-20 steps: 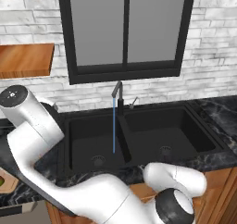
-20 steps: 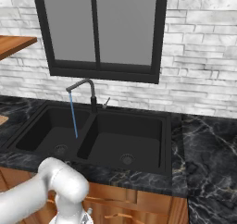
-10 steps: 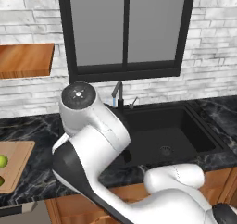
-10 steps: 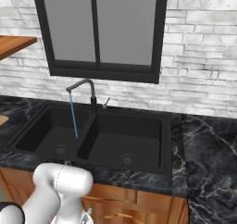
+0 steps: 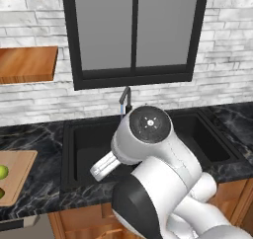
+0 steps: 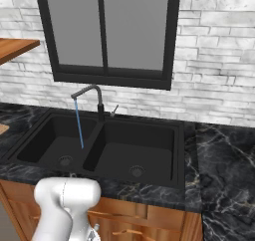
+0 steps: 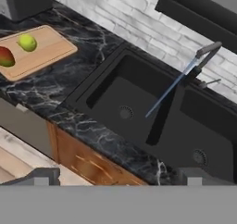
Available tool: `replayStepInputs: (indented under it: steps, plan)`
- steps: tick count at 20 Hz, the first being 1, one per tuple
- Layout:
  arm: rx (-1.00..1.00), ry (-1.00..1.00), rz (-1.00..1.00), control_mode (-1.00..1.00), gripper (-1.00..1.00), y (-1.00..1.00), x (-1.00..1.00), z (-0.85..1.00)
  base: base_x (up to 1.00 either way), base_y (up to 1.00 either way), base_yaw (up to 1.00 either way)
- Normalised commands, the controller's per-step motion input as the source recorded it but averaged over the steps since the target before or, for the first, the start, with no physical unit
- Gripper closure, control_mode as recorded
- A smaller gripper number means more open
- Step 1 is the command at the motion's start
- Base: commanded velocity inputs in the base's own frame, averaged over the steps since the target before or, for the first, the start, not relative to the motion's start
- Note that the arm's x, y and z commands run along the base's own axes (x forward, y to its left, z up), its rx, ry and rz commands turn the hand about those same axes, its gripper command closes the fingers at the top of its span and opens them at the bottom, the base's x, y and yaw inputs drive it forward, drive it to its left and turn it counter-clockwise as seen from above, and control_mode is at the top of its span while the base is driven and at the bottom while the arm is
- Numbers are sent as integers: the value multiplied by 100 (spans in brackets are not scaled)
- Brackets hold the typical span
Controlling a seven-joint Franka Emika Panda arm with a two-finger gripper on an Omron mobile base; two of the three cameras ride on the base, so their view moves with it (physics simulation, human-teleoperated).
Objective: Pick the pear, mango from the sink and place them on the cutting board to airdry. Then turn off the sink faucet.
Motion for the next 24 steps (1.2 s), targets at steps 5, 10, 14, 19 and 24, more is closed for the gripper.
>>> replayStepInputs:
  steps: [5,10,14,19,24]
  plan:
    - [22,-3,-5,-100,-100,-91,-10,54,0,0,0]
    - [28,5,-2,-100,-100,-97,-5,41,0,0,0]
    - [24,0,1,-100,-100,-62,-9,1,0,0,0]
    - [11,-3,8,-100,-100,-37,-5,7,0,0,0]
    - [8,-4,11,-100,-100,-56,5,10,0,0,0]
